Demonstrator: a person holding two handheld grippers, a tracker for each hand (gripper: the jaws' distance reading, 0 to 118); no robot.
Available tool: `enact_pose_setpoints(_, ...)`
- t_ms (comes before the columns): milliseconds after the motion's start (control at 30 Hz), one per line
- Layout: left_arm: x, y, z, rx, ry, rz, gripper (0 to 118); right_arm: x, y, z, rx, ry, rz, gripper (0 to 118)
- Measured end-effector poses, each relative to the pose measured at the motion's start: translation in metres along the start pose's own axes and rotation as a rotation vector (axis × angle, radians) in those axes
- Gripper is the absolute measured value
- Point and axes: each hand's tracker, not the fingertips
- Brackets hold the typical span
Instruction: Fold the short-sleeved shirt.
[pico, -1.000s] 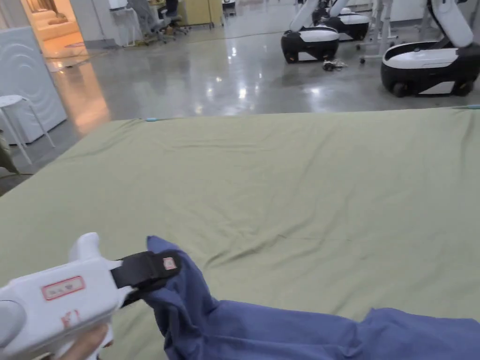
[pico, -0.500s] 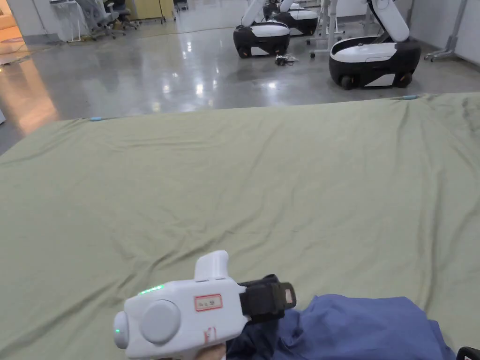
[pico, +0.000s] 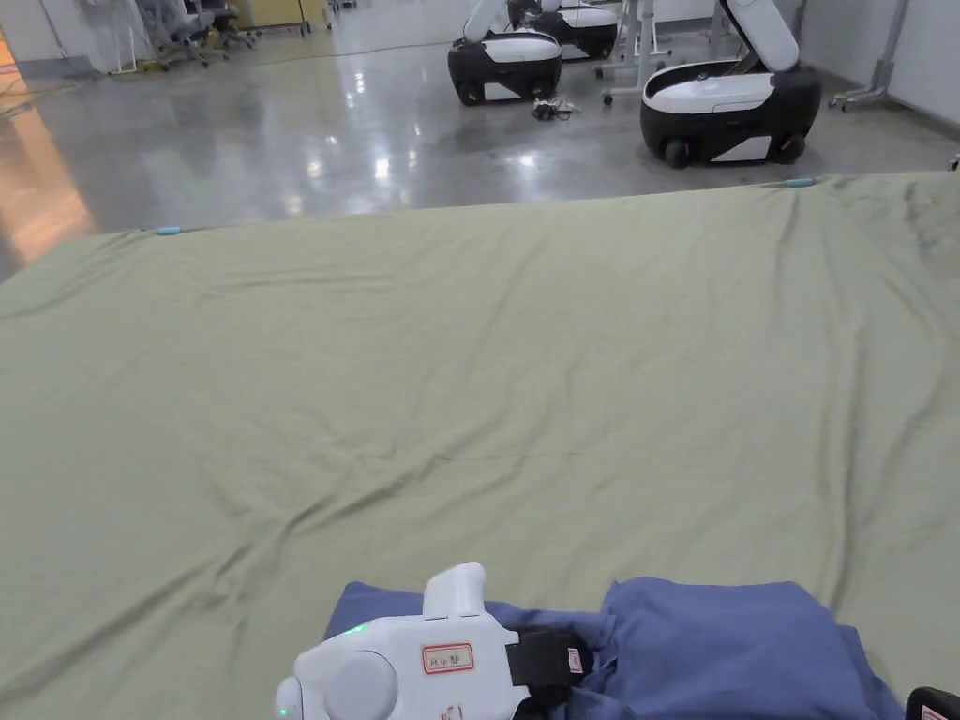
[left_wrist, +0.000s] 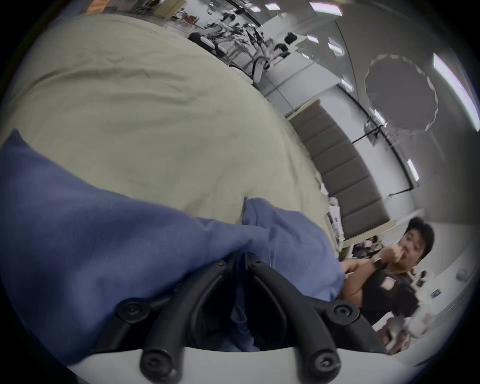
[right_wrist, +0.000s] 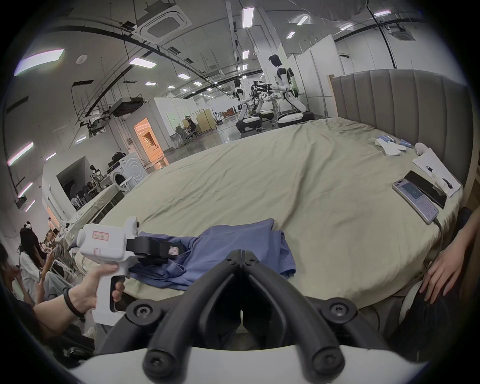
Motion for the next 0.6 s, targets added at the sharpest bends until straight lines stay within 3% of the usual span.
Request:
enact_pose_setpoints(133,0.001,0.018,0.037,0.036,-0.067,0.01,10,0.001,0.0,0.0,-0.003,-0.012,0.024,0)
enact_pose_setpoints(167,0.0,0.021,0.052,0.074,-0.075,-0.012,21,0.002,0.001,-0.002,-0.008,-0.012,0.022,0)
enact_pose_setpoints(267,-0.013,0.034,0.109,0.143,-0.073,-0.028,88,0.002,-0.001,-0.004,-0.007,-0.009,0.011,0)
enact_pose_setpoints(367,-0.051,0.038,0.157,0.248,-0.032,0.054,93,-0.002,-0.002,-0.009,-0.018,0.009,-0.007,0)
enact_pose_setpoints(467,-0.099,0.035,0.175,0.232,0.021,0.249,93,-0.007,-0.003,-0.012,-0.026,0.023,-0.01,0)
enact_pose_setpoints(600,-0.142,0.014,0.152,0.22,-0.157,0.476,92,-0.016,-0.002,-0.012,-0.036,0.037,0.007,0)
